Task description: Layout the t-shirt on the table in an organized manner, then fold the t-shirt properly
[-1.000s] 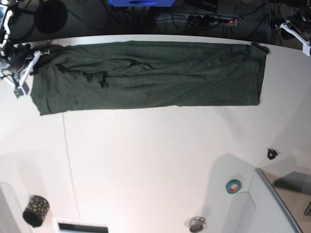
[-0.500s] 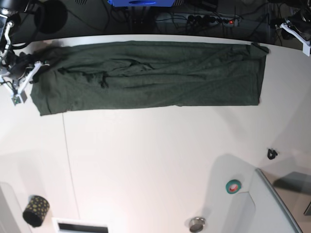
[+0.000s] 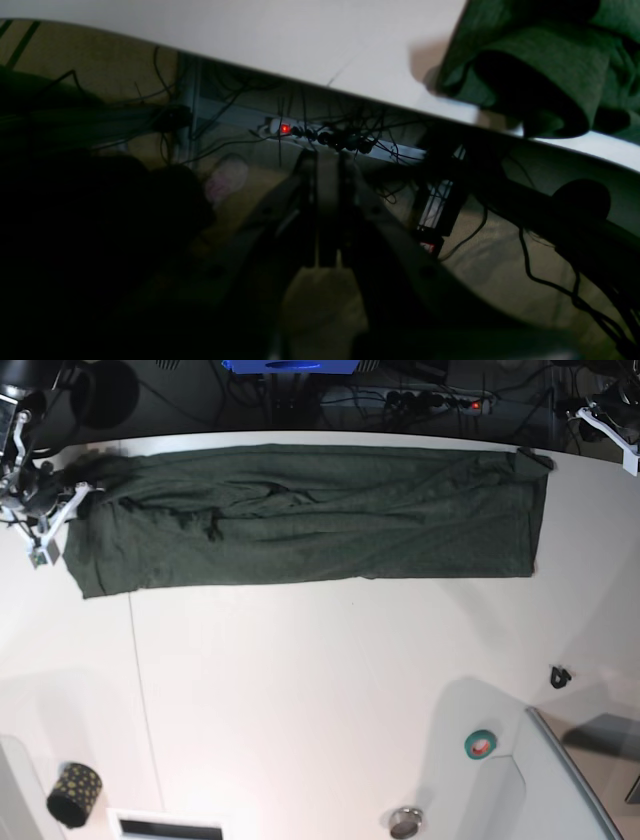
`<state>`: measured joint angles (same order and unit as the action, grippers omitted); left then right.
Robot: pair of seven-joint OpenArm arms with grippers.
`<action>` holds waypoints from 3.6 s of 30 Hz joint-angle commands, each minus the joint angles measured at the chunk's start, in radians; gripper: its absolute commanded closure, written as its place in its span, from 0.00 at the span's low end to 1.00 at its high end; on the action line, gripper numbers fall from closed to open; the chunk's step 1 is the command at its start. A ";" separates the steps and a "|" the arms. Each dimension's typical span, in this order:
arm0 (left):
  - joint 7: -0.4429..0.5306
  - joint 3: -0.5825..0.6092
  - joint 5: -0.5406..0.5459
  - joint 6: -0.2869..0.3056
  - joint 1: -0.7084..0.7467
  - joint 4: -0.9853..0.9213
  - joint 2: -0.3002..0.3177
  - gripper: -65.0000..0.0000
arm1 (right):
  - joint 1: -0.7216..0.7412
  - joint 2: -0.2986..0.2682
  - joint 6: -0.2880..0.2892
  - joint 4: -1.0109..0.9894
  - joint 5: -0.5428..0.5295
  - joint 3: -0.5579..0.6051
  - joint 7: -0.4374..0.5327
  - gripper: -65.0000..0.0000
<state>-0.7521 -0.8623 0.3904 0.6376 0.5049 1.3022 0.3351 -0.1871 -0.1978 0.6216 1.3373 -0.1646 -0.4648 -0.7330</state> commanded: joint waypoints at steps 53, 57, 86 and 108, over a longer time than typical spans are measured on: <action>-0.105 -0.035 0.009 0.060 -0.001 0.368 -0.161 0.13 | -0.205 0.156 0.077 0.377 -0.010 -0.105 0.023 0.53; -0.001 -0.033 0.008 0.060 0.099 0.422 -0.167 0.57 | -0.206 0.156 0.077 0.394 -0.010 -0.104 0.023 0.53; 0.041 -0.028 0.014 0.060 0.014 0.218 -0.233 0.62 | -0.208 0.151 0.077 0.388 -0.010 -0.102 0.023 0.53; 0.038 -0.025 0.014 0.060 -0.018 0.188 -0.235 0.39 | -0.203 0.151 0.077 0.387 -0.010 -0.102 0.023 0.53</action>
<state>-0.7265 -0.8818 0.3931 0.6926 0.4797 1.4761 0.0887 -0.3939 -0.0353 0.6968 1.7107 -0.1646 -0.5629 -0.7250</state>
